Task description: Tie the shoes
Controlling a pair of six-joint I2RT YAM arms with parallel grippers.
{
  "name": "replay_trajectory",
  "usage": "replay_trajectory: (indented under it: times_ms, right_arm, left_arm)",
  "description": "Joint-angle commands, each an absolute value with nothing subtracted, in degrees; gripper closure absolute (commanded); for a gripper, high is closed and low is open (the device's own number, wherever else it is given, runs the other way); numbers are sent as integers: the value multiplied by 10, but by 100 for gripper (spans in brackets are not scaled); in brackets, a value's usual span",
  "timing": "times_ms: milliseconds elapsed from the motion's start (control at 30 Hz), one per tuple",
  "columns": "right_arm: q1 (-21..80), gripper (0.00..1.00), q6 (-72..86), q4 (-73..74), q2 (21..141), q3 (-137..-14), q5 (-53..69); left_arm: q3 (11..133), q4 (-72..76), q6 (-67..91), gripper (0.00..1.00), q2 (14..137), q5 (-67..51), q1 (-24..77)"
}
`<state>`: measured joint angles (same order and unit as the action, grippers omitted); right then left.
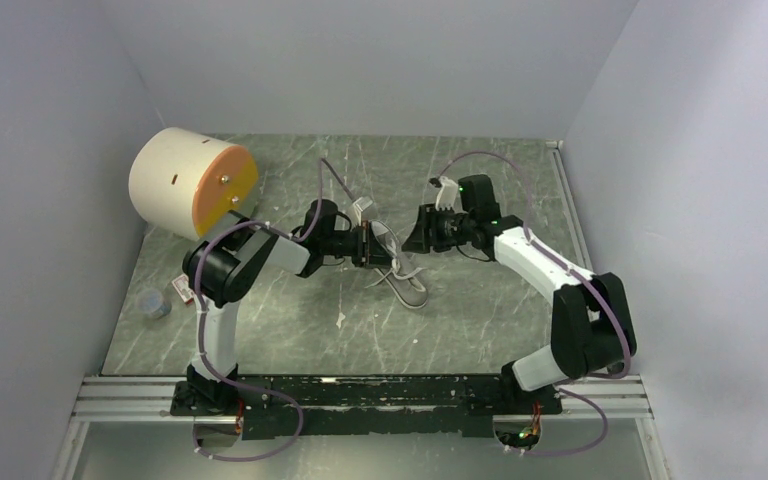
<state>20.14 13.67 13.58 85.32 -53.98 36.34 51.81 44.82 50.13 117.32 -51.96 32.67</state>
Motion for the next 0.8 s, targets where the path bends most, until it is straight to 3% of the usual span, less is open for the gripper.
replay_trajectory:
  times_ms: [0, 167, 233, 767]
  right_arm:
    - [185, 52, 121, 150, 837, -523, 312]
    - [189, 72, 86, 143, 881, -530, 346]
    - [204, 75, 75, 142, 897, -532, 357]
    - [221, 66, 74, 92, 908, -504, 414]
  left_arm:
    - [510, 471, 499, 93, 1178, -534, 330]
    - [507, 482, 507, 93, 1175, -538, 329]
    - [507, 492, 516, 93, 1177, -540, 329]
    - [498, 546, 550, 95, 1187, -556, 328]
